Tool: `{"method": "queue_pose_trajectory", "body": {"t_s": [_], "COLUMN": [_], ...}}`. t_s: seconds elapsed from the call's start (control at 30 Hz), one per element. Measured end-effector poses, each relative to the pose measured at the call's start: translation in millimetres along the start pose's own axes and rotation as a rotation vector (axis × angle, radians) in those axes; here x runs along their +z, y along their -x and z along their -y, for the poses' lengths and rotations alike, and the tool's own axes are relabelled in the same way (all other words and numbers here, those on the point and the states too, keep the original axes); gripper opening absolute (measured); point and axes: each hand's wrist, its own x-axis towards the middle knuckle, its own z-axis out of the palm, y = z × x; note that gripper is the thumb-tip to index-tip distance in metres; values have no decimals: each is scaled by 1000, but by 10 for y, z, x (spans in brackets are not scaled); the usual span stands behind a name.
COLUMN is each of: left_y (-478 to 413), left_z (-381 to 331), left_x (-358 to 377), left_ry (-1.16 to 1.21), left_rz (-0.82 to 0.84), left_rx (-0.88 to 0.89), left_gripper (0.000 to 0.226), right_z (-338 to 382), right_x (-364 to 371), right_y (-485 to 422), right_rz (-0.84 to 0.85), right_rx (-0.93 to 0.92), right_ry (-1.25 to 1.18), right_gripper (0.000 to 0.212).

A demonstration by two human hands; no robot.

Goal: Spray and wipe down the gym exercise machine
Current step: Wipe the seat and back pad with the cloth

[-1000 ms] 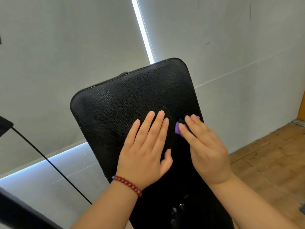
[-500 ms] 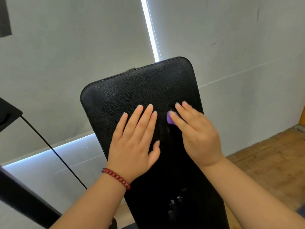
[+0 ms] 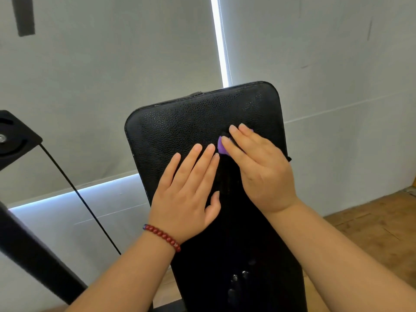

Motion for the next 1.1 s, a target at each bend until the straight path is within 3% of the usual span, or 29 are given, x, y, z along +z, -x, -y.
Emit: {"method": "queue_pose_trajectory", "body": {"t_s": [0.1,0.3,0.47,0.7,0.83,1.0,1.1], "left_y": [12,24,17,55,54,147,267], "left_z": [9,7,5,0,-9,96,203], "left_x": [1,6,-17,-7,-6,-32,-17], "left_ry": [10,49,53,76,100,145,189], "left_rz": [-18,-44,-57,-65,-98,-110,-89], "left_rx": [-9,-43,-79,-98,-128,-351,-384], "left_gripper": [64,65,66,66,68,70,73], "right_z": [27,215,123,247,228,280,357], "right_x": [64,-164,32,-135,44,37,-56], "right_y": [-123,403,-125,324,-136,25,261], "right_rz": [-4,148,46,132,38,103,173], "right_rx": [24,5,-32,-3,28,-31,-79], "right_ry": [9,-45,-3,-25,5,-9,-33], "right_gripper": [34,32,33,32,35,35,33]}}
